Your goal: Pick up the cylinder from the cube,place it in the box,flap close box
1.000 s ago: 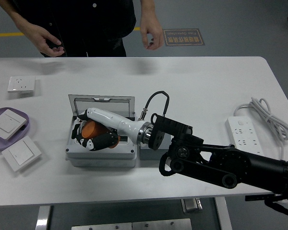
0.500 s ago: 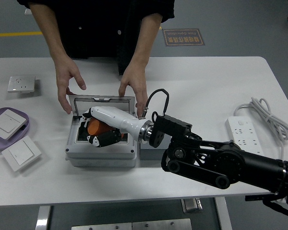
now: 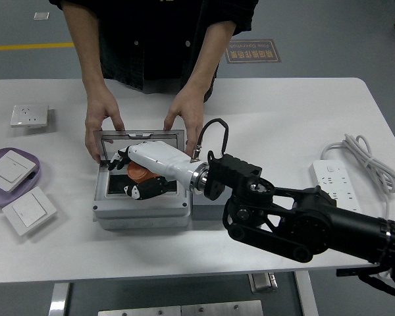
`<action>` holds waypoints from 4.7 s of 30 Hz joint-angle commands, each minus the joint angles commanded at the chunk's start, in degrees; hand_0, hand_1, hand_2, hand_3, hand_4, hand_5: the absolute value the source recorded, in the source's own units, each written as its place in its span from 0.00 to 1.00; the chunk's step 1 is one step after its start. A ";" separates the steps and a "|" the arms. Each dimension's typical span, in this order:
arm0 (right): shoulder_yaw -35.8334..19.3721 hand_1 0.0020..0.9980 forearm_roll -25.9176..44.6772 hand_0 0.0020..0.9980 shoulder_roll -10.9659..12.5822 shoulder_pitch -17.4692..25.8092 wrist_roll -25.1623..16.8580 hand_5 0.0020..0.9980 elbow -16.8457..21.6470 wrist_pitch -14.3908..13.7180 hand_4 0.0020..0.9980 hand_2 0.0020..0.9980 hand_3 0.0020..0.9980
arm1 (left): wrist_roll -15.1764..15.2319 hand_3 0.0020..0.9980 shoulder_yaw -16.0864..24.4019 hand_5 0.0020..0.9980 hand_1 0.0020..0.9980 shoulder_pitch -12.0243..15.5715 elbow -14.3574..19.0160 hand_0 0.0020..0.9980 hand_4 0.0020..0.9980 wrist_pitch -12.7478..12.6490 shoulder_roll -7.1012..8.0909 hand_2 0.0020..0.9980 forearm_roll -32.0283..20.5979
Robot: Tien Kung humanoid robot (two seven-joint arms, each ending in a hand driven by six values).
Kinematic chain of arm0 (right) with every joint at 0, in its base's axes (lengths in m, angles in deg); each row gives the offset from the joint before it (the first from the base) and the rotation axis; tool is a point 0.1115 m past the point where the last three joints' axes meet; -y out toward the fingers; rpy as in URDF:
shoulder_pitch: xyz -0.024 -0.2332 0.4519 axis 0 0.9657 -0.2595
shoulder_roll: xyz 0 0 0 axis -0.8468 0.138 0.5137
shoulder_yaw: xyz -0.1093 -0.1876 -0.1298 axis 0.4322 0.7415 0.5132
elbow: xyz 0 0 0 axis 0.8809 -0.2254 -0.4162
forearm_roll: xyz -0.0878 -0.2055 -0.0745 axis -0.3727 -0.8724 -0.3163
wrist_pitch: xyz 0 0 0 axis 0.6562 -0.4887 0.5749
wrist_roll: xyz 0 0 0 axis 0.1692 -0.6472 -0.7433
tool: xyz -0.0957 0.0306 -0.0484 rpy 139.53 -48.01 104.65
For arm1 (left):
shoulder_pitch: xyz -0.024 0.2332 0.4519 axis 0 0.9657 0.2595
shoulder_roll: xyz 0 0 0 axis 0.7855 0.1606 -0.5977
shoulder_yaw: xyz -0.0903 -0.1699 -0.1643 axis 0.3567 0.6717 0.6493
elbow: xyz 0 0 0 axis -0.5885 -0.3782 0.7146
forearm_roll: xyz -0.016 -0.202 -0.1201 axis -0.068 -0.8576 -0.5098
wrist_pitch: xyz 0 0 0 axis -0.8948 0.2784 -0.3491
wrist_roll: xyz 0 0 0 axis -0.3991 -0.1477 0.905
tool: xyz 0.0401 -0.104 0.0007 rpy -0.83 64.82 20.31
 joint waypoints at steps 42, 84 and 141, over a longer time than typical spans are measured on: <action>-8.14 0.71 24.13 0.84 5.02 -2.31 -7.23 0.35 0.12 -0.90 0.82 0.70 0.75 | -0.31 0.70 4.84 0.25 0.69 -0.10 0.36 0.68 0.69 0.31 0.18 0.67 5.46; 2.54 0.74 39.96 0.83 13.06 -1.60 -7.14 0.73 8.48 2.75 0.99 0.75 0.79 | -0.68 0.70 9.88 0.25 0.69 -0.71 0.60 0.68 0.69 0.27 -0.24 0.67 10.16; -57.05 0.92 -22.20 1.00 22.43 33.29 1.17 1.00 6.77 -5.27 1.00 0.91 0.85 | 0.17 0.70 2.75 0.25 0.69 2.87 0.18 0.68 0.69 -0.26 -1.61 0.67 2.20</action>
